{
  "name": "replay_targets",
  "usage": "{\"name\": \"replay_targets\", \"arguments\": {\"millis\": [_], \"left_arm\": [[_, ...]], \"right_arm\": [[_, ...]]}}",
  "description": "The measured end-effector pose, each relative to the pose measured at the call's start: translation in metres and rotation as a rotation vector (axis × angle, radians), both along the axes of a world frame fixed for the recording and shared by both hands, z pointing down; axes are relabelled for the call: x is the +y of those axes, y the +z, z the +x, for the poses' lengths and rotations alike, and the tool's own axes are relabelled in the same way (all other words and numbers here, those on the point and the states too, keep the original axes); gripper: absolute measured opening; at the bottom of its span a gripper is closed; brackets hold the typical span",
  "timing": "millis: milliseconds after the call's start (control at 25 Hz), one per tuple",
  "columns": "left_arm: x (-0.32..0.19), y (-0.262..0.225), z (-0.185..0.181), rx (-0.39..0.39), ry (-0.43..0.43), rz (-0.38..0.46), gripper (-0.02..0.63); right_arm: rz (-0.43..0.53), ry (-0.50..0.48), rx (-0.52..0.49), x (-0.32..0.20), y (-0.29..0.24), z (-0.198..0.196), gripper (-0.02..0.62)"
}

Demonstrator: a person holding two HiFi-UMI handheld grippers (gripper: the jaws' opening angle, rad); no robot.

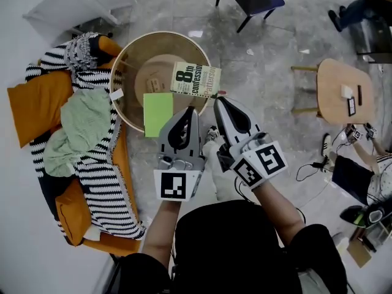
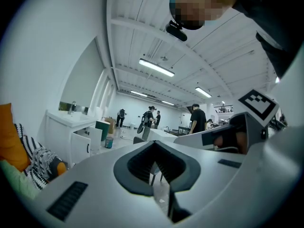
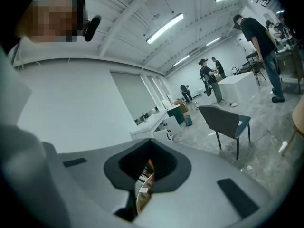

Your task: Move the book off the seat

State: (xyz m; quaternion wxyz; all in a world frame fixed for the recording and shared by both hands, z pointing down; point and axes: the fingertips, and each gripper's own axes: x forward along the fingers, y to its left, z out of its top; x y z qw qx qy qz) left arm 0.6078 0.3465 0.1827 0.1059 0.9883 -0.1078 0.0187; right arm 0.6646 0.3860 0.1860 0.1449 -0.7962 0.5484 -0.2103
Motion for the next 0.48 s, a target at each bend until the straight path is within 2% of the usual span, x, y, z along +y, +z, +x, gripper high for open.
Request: {"name": "replay_targets", "arguments": {"millis": [80,200,480], "left_arm": [[0.002,-0.020,-0.007,0.025,-0.003,0.011,0.010],[0.007,-0.040,-0.018,0.012,-0.015,0.012,0.011],[0.024,-0.081,-0.040,0.033,-0.019,0.047,0.011]], "right_arm": [[0.024,-0.023,0.011,0.001,-0.023,-0.007,0.014],[0.061,-0.052,0.038,0.004,-0.056,-0.015,0.014],[0.116,-0.077,0.076,0.019,-0.107,-0.030,0.014]]}}
